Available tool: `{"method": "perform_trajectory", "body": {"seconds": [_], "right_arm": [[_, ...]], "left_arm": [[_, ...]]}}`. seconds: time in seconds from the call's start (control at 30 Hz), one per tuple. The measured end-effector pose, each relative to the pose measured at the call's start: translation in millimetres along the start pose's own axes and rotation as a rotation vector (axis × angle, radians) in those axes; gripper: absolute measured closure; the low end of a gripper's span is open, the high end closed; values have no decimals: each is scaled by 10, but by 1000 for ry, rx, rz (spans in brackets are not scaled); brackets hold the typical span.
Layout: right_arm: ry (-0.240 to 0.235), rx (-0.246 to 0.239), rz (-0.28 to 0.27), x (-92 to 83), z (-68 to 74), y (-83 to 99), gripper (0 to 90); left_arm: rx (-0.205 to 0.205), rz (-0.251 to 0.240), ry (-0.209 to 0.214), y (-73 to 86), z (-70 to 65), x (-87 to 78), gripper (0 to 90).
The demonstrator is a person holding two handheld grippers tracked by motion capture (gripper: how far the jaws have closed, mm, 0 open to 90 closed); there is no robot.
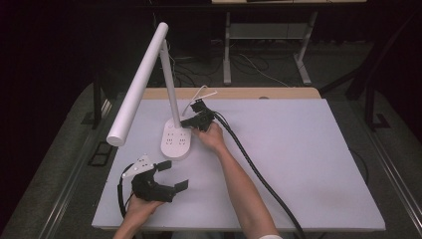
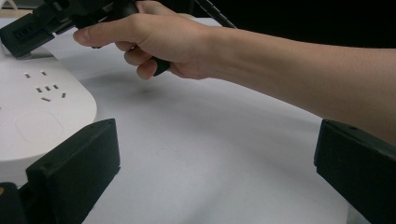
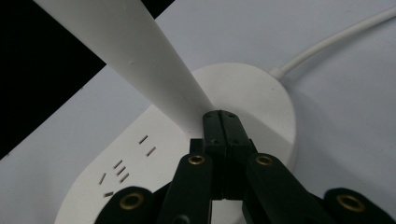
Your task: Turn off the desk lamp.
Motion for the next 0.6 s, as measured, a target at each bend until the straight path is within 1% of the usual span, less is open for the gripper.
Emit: {"method": "perform_trajectory", "body": {"seconds": [0.07, 0.13, 0.2, 0.33, 0.43, 0.5, 0.53, 0.6], "right_arm": [[9, -18, 4, -8, 4, -4, 900], [16, -20, 4, -35, -9, -18, 900], [35, -28, 6, -66, -42, -24, 900], [8, -26, 16, -88, -72, -16, 900], [-8, -16, 8, -76, -68, -8, 900], [-1, -20, 3, -66, -64, -14, 900], [9, -21, 7, -68, -66, -17, 900], [15, -23, 13, -72, -66, -18, 900]], "left_arm": [[-2, -1, 0, 1, 4, 0, 0], [-1, 1, 0, 1, 6, 2, 0], [-1, 3, 1, 3, 8, 12, 0], [1, 9, 1, 5, 8, 28, 0], [1, 9, 0, 7, 4, 24, 0], [0, 8, 0, 7, 5, 20, 0], [0, 9, 0, 7, 7, 18, 0], [0, 7, 0, 5, 10, 16, 0]]}}
Point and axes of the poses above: each handheld gripper's, and its own axes: x roughly forward along the jaws, y roughly out of its underside, z roughly to its left, the point moved 4 cm from there along x, roughly forward along the jaws, and after that the axes turned 5 degrees about -z, right-handed, at the moved point
